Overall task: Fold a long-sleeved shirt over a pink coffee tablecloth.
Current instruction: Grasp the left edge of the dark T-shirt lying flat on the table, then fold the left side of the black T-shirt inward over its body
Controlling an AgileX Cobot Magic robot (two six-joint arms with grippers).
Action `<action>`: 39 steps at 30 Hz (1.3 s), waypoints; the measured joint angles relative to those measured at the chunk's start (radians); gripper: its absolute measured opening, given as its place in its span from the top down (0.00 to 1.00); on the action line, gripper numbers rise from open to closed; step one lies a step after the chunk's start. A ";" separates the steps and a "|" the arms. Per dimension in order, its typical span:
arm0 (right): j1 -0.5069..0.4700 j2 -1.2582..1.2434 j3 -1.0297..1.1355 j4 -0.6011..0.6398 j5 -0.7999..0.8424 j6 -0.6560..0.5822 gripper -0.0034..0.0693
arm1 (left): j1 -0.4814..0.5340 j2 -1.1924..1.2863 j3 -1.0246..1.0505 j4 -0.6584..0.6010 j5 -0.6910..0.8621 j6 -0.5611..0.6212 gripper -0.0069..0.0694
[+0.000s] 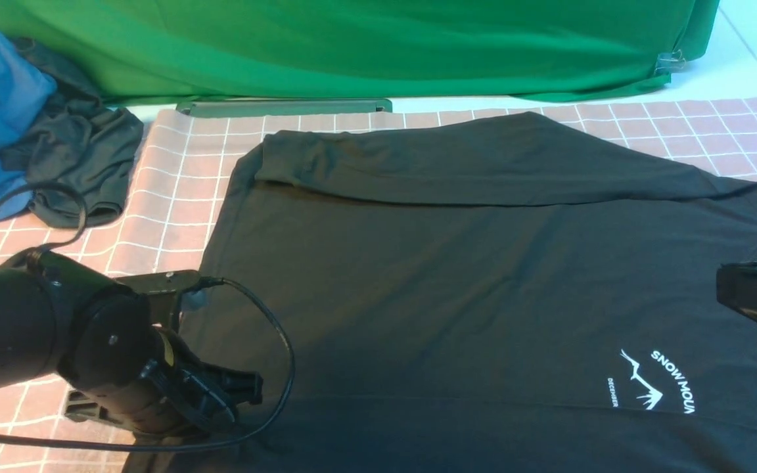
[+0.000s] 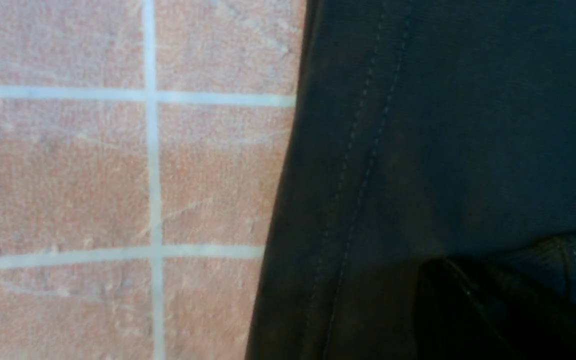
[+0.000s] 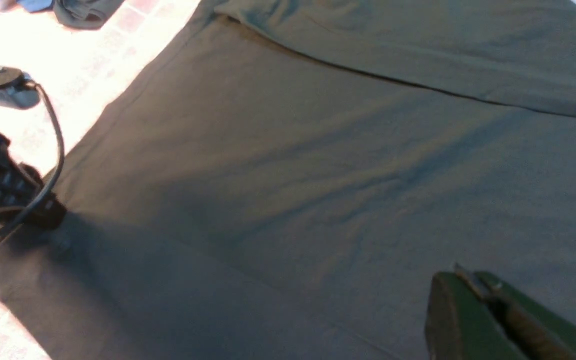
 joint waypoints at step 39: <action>0.000 0.000 0.000 0.004 0.000 0.012 0.88 | 0.000 0.184 -0.697 0.161 0.126 0.013 0.85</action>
